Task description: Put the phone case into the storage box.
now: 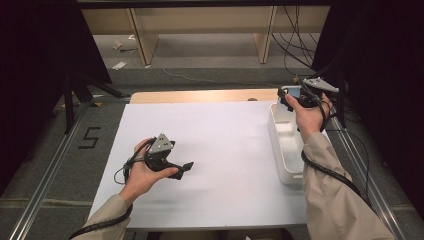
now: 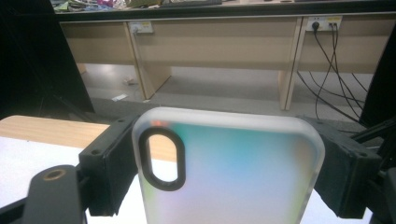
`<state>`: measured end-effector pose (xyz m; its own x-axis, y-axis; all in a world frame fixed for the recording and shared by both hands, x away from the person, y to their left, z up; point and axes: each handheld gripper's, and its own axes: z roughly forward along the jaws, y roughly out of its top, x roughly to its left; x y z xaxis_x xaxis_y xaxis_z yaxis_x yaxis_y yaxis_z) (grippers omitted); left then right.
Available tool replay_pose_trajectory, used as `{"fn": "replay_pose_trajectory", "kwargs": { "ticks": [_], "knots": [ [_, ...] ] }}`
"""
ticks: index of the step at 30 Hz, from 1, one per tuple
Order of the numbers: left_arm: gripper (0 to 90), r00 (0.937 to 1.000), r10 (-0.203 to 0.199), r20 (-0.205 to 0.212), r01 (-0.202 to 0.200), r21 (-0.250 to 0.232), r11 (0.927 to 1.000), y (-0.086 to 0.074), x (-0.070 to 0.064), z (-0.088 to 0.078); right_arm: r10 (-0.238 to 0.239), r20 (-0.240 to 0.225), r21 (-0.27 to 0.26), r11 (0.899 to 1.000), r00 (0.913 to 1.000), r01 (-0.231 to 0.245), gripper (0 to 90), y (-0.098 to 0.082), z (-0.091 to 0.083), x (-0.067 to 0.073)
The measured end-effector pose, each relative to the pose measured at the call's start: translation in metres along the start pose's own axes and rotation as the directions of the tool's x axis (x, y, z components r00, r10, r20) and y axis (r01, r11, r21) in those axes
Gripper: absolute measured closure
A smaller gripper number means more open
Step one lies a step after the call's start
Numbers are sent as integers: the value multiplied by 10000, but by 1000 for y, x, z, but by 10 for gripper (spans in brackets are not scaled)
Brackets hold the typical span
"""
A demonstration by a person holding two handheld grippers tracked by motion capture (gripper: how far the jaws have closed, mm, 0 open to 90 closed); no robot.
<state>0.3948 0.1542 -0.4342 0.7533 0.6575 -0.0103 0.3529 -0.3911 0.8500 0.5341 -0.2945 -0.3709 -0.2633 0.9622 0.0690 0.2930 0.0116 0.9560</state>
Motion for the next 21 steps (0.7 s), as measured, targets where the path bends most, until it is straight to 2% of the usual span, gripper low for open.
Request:
{"fn": "replay_pose_trajectory", "kwargs": {
  "ticks": [21],
  "knots": [
    [4, 10000, 3, 20, -3, 0, 10000, 0, 0, 0, 8, 139, 5, 10000, 9999, -8, 187, 2, 6, -3]
  ]
}}
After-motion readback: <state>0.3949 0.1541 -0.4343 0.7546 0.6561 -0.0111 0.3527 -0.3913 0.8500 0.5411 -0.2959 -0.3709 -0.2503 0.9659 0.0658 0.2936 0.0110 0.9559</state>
